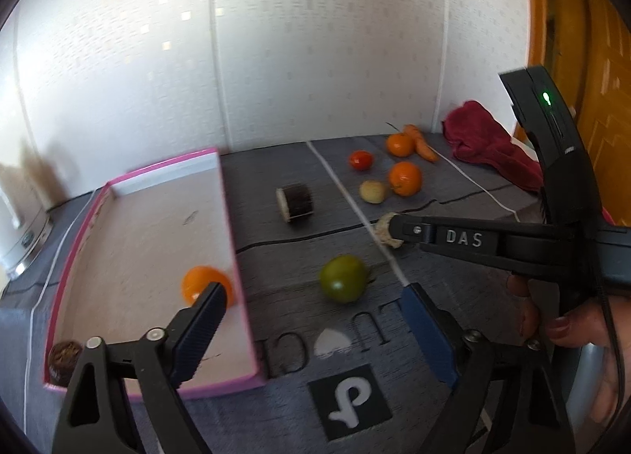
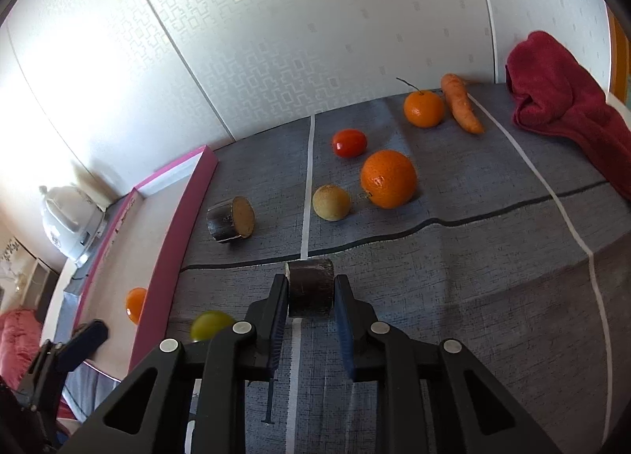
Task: Organize fruits
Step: 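Grasp the dark eggplant slice with right tool while left moves toward the green tomato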
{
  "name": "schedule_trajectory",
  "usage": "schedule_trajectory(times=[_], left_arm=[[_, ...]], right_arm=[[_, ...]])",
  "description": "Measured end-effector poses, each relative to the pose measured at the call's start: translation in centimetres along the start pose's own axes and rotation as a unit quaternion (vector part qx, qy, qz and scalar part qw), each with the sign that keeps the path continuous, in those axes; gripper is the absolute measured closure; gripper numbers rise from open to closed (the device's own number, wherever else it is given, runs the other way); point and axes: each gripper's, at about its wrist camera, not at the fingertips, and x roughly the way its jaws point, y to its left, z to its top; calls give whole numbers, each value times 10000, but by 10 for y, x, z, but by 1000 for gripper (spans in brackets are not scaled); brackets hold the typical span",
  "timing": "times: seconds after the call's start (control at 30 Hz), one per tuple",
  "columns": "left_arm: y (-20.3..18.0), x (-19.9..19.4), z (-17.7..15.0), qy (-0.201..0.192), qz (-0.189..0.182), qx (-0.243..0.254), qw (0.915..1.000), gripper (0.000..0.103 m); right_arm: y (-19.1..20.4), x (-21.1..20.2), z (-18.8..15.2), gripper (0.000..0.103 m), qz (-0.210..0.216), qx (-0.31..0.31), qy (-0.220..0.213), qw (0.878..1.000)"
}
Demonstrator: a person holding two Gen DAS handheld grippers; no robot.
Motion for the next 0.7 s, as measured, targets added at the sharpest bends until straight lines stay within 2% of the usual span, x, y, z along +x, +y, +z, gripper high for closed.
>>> schedule_trajectory(times=[0.1,0.2,0.3,0.43,0.53,0.6,0.63,0.67,0.7], left_arm=[[-8,7,2,47,-54,107,9999,17],[-13,17,2,175,-102,179,9996,26],[-14,29,4,301,-93,214,9993,31],[-15,46,8,479,-72,265,9985,40],[-14,54,8,688,-159,195,9973,47],[-14,58,7,766,-161,157,9968,49],[-15,59,7,789,-199,150,9966,53],[-16,59,7,788,-221,154,9965,54],[-16,59,7,777,-209,170,9966,55]], right_arm=[[-4,-2,0,80,-1,60,-3,10000],[-13,-5,1,80,-52,193,-39,9998],[-25,-8,3,78,12,404,-81,9991],[-37,-13,5,77,-230,526,-178,9982],[-47,-12,6,74,-159,713,-140,9972],[-46,-15,6,74,-177,618,-229,9977],[-44,-18,6,73,-132,557,-325,9978],[-40,-21,7,66,-104,456,-409,9981],[-35,-22,7,65,-116,307,-463,9984]])
